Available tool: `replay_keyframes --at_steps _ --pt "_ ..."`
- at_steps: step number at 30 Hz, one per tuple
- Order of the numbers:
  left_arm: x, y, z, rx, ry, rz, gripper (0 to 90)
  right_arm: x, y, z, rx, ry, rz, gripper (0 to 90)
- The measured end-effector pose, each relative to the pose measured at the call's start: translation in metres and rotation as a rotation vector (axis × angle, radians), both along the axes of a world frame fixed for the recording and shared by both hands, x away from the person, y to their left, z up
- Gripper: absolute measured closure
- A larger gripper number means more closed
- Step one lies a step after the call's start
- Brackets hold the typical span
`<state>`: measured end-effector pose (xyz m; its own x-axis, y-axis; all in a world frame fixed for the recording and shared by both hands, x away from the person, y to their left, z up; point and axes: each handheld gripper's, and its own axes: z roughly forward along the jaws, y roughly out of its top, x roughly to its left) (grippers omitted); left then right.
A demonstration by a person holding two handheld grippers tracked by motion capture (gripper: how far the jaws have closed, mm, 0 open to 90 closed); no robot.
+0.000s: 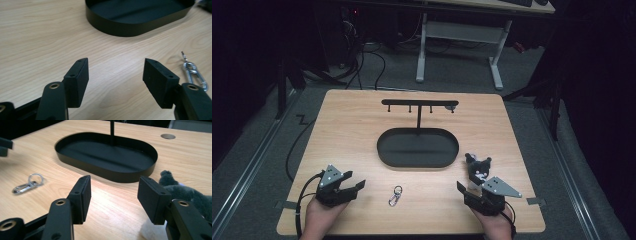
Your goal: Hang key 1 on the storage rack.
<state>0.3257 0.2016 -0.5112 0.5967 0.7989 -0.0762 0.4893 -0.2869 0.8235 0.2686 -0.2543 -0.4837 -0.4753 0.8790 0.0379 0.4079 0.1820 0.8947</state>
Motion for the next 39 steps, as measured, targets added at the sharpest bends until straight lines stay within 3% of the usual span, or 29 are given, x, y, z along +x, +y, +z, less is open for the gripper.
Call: replay_keyframes --at_steps 3,7,11,15,19,23,25,27,30,31,32,34,39 --pt "-0.001 0.002 0.001 0.008 -0.015 0.004 38.9 0.002 0.0 -0.003 -0.026 0.008 -0.022 42.4" --pt "0.001 0.004 0.001 0.012 -0.037 0.002 38.4 0.001 -0.004 -0.005 -0.027 0.016 -0.033 41.2" --pt "0.005 0.003 -0.006 0.002 -0.01 -0.038 35.3 -0.001 -0.012 -0.004 -0.028 0.016 -0.06 39.1" --pt "0.002 0.0 -0.004 0.036 -0.036 -0.053 34.5 -0.001 -0.019 -0.004 -0.027 0.027 -0.08 38.1" --pt "0.0 0.004 -0.006 0.038 -0.045 -0.053 32.7 -0.002 -0.025 -0.002 -0.092 0.036 -0.087 38.9" --pt "0.0 0.007 -0.009 0.039 -0.032 -0.05 31.8 -0.006 -0.034 0.004 -0.092 0.054 -0.099 36.3" --pt "0.0 0.007 -0.008 0.034 -0.034 -0.053 31.5 -0.008 -0.04 0.006 -0.083 0.091 -0.107 34.7" --pt "0.0 0.006 -0.007 0.036 -0.041 -0.062 31.2 -0.008 -0.044 0.006 -0.113 0.113 -0.124 34.8" --pt "-0.001 0.003 -0.007 0.037 -0.042 -0.079 31.1 -0.009 -0.049 0.005 -0.129 0.17 -0.128 34.1" --pt "-0.001 0.003 -0.007 0.037 -0.042 -0.079 31.1 -0.009 -0.049 0.005 -0.129 0.17 -0.128 34.1" --pt "-0.001 0.001 -0.008 0.041 -0.04 -0.093 31.1 -0.009 -0.05 0.003 -0.15 0.212 -0.125 33.6" --pt "-0.001 -0.002 -0.008 0.046 -0.039 -0.106 31.0 -0.008 -0.05 0.002 -0.179 0.249 -0.119 32.3" --pt "-0.002 -0.006 -0.008 0.06 -0.043 -0.125 30.8 -0.004 -0.049 0.002 -0.221 0.312 -0.108 31.2"
